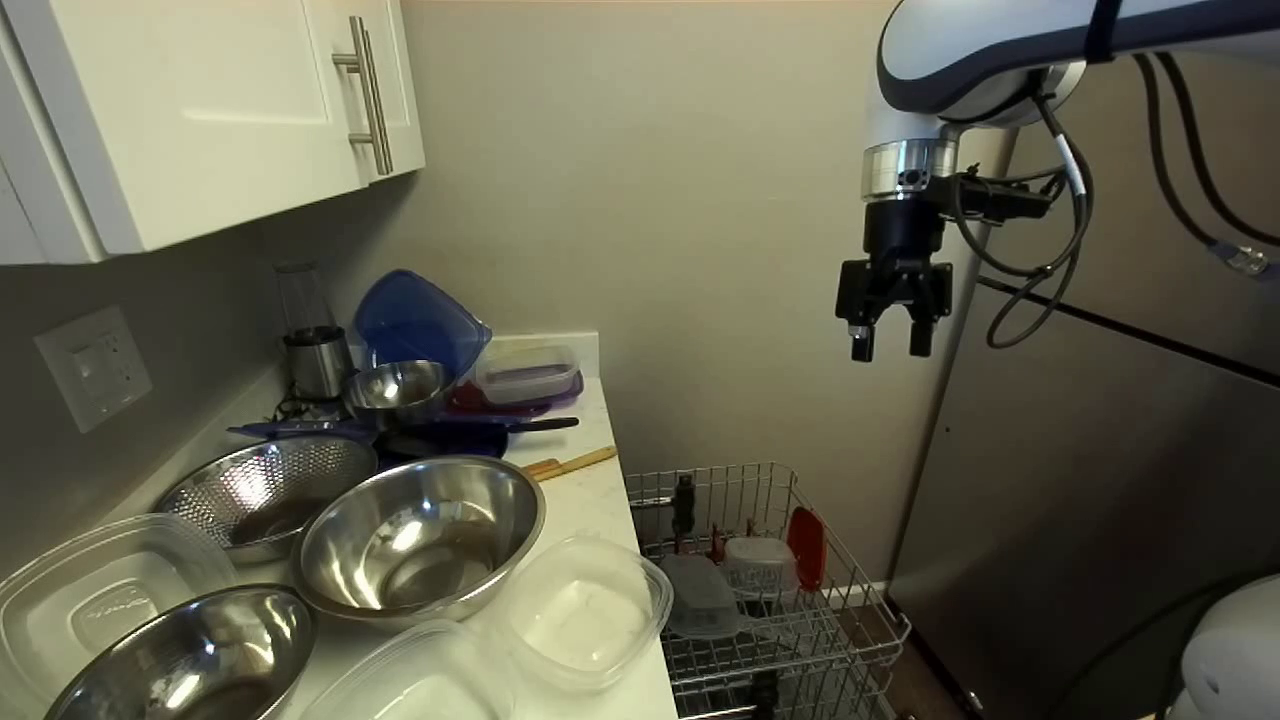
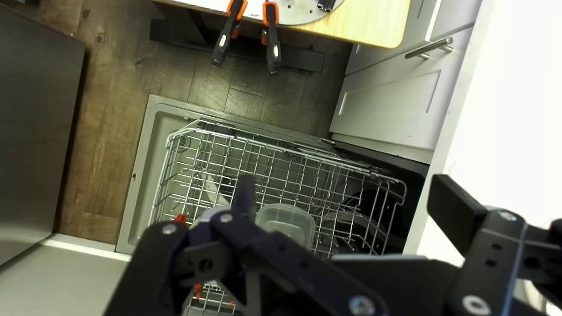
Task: Remove one bowl from the counter and put it in the dishwasher.
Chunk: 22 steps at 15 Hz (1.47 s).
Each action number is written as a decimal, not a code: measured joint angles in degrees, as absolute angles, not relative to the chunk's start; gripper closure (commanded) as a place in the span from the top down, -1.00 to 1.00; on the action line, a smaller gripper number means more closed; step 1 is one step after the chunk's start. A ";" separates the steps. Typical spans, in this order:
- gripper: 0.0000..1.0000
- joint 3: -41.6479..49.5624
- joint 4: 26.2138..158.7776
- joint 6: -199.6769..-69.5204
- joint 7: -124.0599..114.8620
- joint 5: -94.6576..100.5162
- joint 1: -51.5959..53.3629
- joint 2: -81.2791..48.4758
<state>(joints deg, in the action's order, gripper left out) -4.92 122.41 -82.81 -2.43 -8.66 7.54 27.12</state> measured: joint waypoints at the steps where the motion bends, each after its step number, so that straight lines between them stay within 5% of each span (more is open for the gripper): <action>1: 1.00 -4.95 122.22 -82.81 -2.43 -8.43 7.54 27.05; 13: 1.00 -13.08 89.80 -69.05 1.03 11.18 10.97 0.56; 22: 1.00 -13.66 82.69 -72.22 0.16 19.91 15.79 -11.21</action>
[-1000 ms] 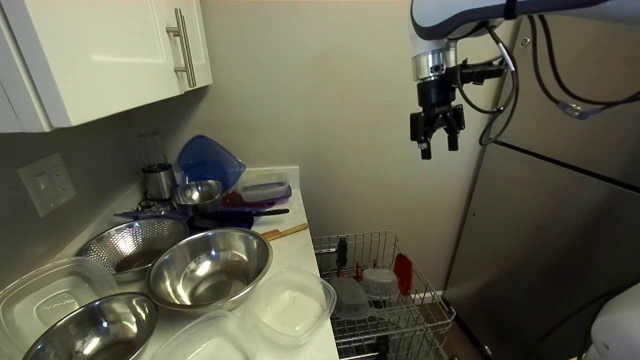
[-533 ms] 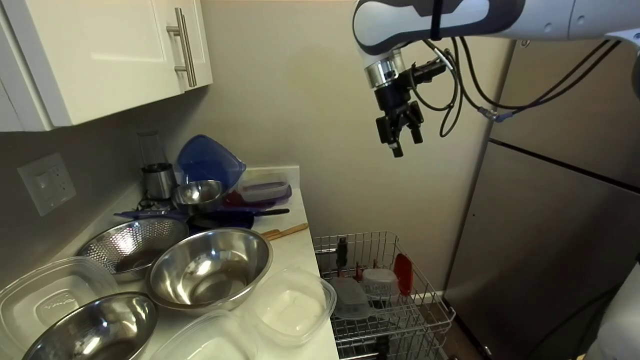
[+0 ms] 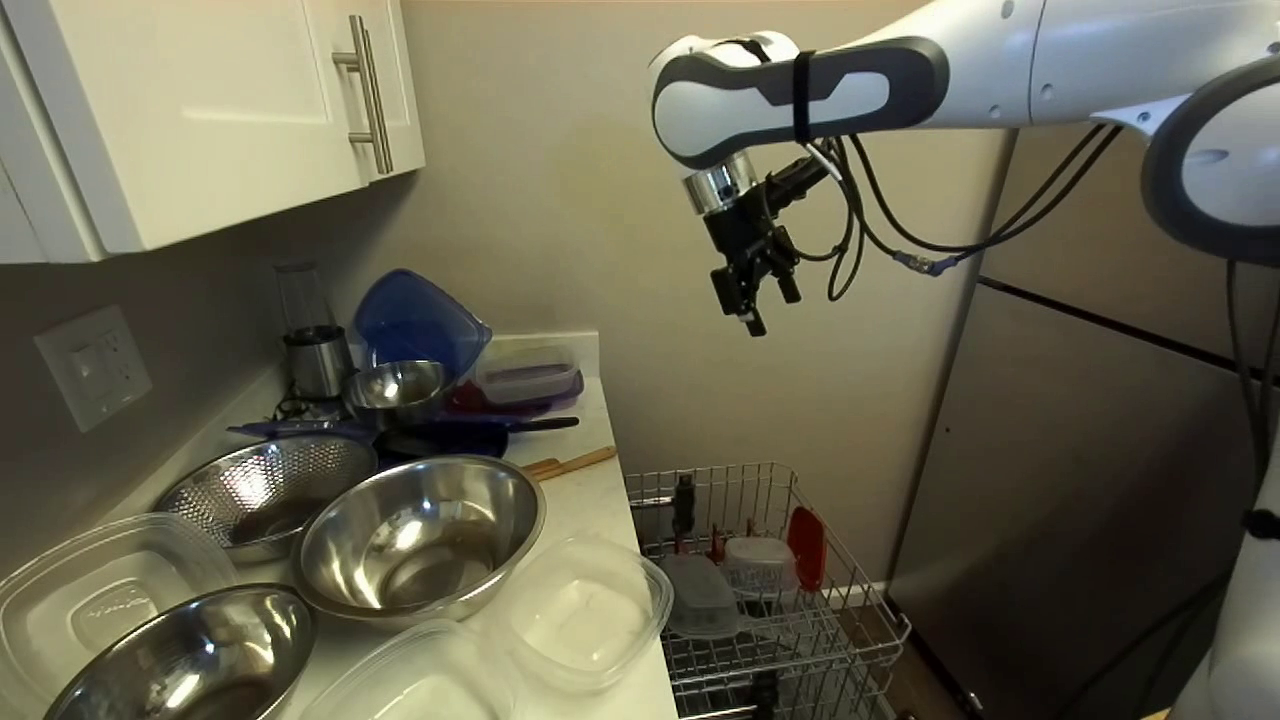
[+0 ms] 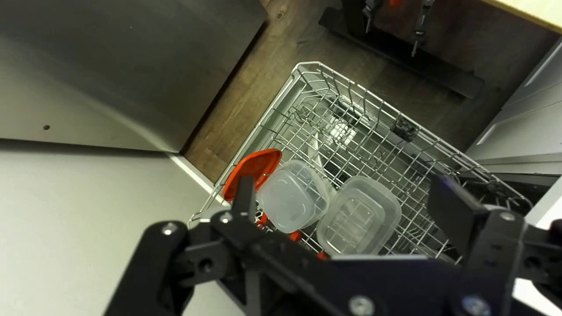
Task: Remove one bowl from the counter and put it in the dishwasher.
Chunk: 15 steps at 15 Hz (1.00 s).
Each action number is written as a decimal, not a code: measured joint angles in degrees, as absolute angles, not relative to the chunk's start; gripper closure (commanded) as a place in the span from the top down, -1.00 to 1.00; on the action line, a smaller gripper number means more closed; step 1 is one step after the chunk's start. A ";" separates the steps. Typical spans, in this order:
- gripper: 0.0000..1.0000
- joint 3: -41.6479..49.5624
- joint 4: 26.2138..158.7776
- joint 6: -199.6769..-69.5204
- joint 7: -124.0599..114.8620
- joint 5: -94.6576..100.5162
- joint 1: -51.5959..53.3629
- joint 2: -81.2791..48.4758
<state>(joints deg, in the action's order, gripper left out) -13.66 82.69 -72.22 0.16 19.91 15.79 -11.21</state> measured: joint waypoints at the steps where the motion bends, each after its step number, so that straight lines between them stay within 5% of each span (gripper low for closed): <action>1: 1.00 -13.65 82.21 -72.22 -1.07 21.56 16.40 -12.34; 15: 1.00 -13.26 79.43 -72.08 -5.04 26.19 18.55 -15.81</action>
